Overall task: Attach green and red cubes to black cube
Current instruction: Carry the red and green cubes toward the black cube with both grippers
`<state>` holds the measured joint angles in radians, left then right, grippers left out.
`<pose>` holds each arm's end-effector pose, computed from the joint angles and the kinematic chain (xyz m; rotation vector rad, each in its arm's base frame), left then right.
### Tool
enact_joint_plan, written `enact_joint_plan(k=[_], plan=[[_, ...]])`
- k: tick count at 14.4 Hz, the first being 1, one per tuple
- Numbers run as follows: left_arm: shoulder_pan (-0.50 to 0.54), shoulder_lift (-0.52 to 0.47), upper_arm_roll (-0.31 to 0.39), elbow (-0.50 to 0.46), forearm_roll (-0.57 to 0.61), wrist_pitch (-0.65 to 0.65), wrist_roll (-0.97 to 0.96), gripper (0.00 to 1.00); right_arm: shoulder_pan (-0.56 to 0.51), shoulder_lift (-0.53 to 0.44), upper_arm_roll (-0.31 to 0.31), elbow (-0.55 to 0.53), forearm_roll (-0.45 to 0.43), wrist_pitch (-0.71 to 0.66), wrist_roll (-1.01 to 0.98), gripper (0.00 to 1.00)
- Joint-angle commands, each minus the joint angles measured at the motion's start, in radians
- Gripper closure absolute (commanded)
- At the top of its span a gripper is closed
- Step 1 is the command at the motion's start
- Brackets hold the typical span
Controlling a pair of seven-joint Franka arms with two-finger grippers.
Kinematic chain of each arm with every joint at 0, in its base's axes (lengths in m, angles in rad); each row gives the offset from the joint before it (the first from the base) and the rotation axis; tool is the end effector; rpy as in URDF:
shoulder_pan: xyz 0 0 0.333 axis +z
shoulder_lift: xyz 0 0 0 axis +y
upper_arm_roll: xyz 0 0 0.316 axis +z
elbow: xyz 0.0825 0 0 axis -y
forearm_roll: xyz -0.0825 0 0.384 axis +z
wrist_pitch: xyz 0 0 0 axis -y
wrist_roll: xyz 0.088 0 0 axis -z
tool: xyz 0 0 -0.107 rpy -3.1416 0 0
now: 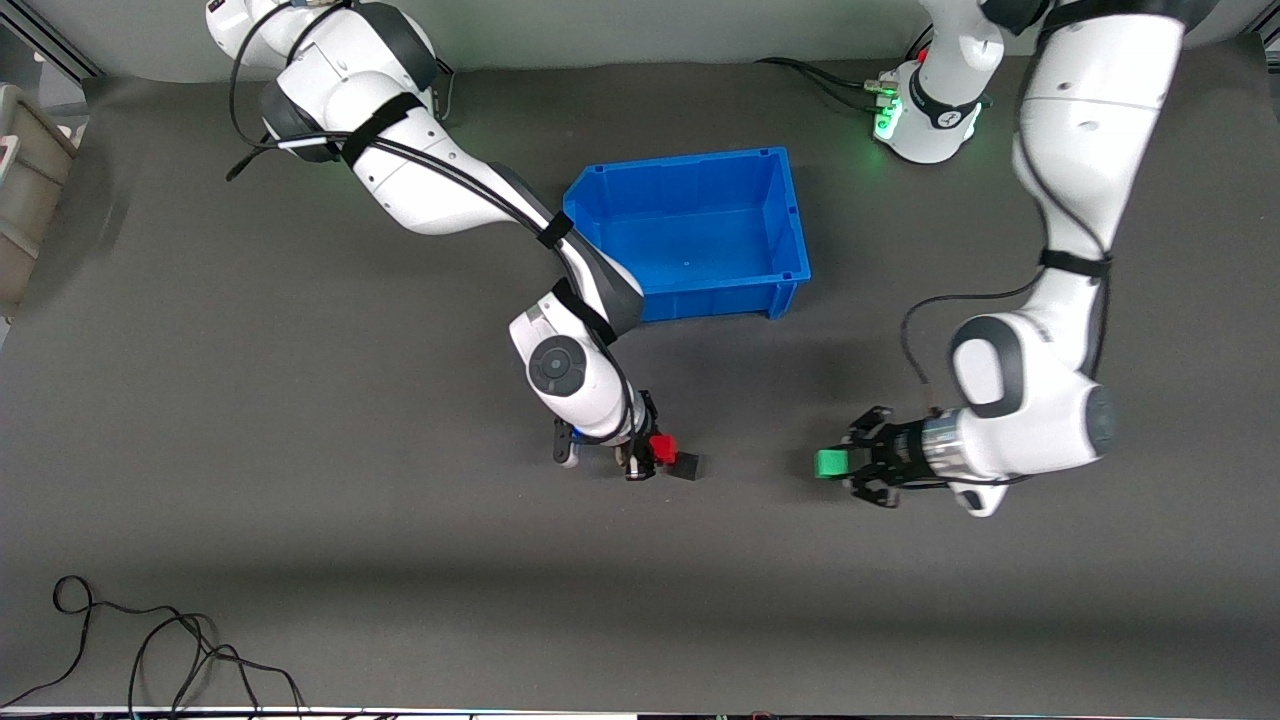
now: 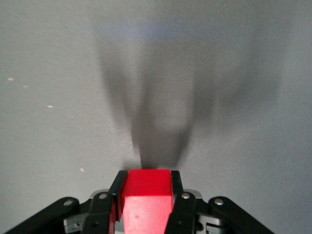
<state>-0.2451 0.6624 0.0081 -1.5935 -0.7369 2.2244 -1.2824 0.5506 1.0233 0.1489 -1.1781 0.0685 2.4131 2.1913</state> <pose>0.6740 -0.1853 0.2488 1.9578 1.8491 -0.5705 0.6204 0.4746 0.1863 -1.9934 2.1000 0.2054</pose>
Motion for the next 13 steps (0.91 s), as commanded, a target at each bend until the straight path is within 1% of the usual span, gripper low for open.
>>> enact_joint_plan(k=[1,3,7,10,11,13], plan=[[-0.055,0.062,0.016,0.069,-0.007,0.062,-0.064,0.94,0.015,0.064,-0.014,0.104,0.004,-0.008,0.041,0.8],[-0.08,0.077,0.016,0.07,-0.009,0.098,-0.084,0.94,0.014,0.09,-0.014,0.109,0.002,-0.006,0.039,0.8],[-0.126,0.101,0.016,0.07,-0.009,0.176,-0.132,0.94,0.008,0.104,-0.015,0.115,0.002,0.037,0.036,0.79],[-0.145,0.12,0.001,0.07,-0.021,0.257,-0.195,0.94,0.005,0.127,-0.015,0.15,0.002,0.043,0.035,0.79],[-0.145,0.12,-0.009,0.07,-0.022,0.271,-0.198,0.94,0.005,0.127,-0.015,0.152,0.002,0.043,0.035,0.78],[-0.154,0.12,-0.013,0.07,-0.025,0.282,-0.21,0.94,0.005,0.127,-0.015,0.152,0.002,0.043,0.036,0.7]])
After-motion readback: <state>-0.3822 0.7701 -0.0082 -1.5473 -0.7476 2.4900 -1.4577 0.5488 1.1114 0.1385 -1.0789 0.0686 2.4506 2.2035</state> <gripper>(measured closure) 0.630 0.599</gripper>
